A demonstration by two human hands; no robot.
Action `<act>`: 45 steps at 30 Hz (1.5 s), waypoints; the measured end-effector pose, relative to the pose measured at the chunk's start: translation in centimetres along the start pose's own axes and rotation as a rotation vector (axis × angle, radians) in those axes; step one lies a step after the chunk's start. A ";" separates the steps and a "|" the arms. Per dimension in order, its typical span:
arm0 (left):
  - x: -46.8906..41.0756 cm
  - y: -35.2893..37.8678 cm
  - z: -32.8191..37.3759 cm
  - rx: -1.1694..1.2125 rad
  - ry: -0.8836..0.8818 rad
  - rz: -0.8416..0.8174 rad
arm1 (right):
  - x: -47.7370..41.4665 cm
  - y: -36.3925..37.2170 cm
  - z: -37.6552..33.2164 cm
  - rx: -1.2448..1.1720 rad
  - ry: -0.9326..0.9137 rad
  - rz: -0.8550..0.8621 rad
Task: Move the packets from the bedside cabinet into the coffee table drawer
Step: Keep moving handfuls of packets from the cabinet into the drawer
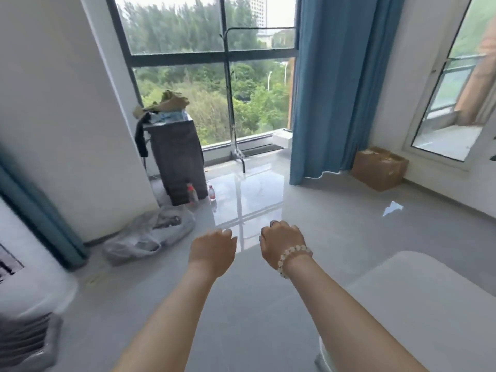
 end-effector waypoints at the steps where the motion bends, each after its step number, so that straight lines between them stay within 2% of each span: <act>1: 0.0 0.1 -2.1 -0.006 -0.034 0.005 | -1.1 0.2 -1.8 0.007 -0.036 -0.004; 10: 1.5 2.2 -21.6 0.055 -0.356 0.001 | -10.8 1.9 -20.4 0.004 -0.348 -0.046; 20: 7.3 5.6 -40.7 0.095 -0.672 -0.033 | -15.6 3.0 -42.4 0.015 -0.721 -0.073; 35: 22.5 11.6 -59.8 0.185 -1.238 -0.091 | -13.3 8.0 -71.4 0.167 -1.282 -0.249; 45: 30.3 13.8 -71.6 0.151 -1.569 -0.178 | -12.6 10.3 -88.7 0.206 -1.548 -0.285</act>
Point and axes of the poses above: each hand's wrist, its own x-axis away from the middle knuckle, its own y-axis out of the palm, z = x × y, the point moved 6 cm from there along -x, towards the middle knuckle, and after that the axes turned 8 degrees about -z, right-handed, at the moved point
